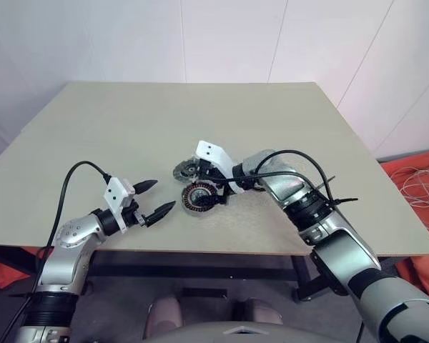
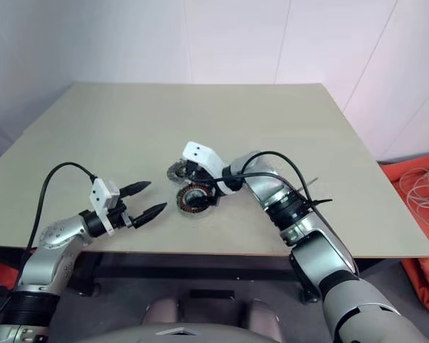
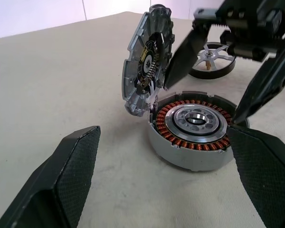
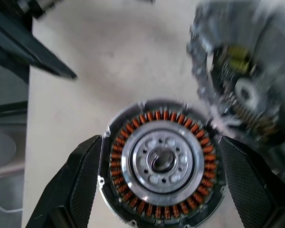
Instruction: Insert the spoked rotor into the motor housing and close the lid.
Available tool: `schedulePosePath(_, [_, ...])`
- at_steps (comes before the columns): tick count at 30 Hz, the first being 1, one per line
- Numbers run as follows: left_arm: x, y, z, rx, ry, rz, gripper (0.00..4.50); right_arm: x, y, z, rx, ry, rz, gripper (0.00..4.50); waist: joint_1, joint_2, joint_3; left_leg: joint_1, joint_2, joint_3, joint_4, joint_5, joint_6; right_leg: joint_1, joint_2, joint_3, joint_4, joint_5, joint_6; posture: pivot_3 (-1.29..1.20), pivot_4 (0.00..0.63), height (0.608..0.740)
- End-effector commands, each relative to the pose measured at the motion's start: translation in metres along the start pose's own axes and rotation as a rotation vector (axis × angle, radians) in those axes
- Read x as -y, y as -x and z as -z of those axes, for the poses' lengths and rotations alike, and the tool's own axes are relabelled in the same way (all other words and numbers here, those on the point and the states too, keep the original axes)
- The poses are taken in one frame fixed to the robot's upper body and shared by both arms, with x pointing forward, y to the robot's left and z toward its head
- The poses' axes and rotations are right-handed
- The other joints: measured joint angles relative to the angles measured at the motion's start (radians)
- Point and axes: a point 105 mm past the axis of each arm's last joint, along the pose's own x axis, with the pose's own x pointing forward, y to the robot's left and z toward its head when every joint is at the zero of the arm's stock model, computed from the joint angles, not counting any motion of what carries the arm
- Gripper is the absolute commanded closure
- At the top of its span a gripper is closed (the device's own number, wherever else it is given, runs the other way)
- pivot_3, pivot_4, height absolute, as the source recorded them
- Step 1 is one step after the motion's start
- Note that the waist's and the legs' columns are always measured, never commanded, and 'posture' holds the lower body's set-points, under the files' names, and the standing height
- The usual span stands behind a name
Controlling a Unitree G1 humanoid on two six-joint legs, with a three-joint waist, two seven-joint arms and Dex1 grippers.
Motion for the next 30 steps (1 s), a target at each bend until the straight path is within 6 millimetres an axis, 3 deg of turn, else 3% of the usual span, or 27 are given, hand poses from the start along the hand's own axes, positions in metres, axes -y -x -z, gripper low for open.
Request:
schedulePosePath(1, [-0.002, -0.002, -0.009, 0.027, -0.033, 0.001, 0.00, 0.001, 0.015, -0.027, 0.086, 0.033, 0.012, 0.04, 0.001, 0.000, 0.000, 0.000, 0.000, 0.000, 0.000, 0.000, 0.000, 0.000, 0.000, 0.000, 0.000, 0.000, 0.000, 0.00, 0.000, 0.740])
schedulePosePath(3, [-0.002, -0.002, -0.009, 0.026, -0.033, 0.002, 0.00, 0.002, 0.017, -0.025, 0.090, 0.016, 0.016, 0.04, 0.001, 0.000, 0.000, 0.000, 0.000, 0.000, 0.000, 0.000, 0.000, 0.000, 0.000, 0.000, 0.000, 0.000, 0.000, 0.00, 0.000, 0.740])
schedulePosePath(16, [-0.001, -0.002, -0.008, 0.024, -0.034, 0.003, 0.00, 0.004, 0.007, 0.007, 0.059, -0.075, 0.041, 4.46, 0.000, 0.000, 0.000, 0.000, 0.000, 0.000, 0.000, 0.000, 0.000, 0.000, 0.000, 0.000, 0.000, 0.000, 0.000, 0.00, 0.000, 0.740])
schedulePosePath(30, [-0.001, -0.001, -0.008, 0.019, -0.035, 0.002, 0.00, 0.000, -0.010, 0.029, 0.008, -0.104, 0.021, 4.46, 0.000, 0.000, 0.000, 0.000, 0.000, 0.000, 0.000, 0.000, 0.000, 0.001, 0.000, 0.000, 0.000, 0.000, 0.000, 0.00, 0.000, 0.740])
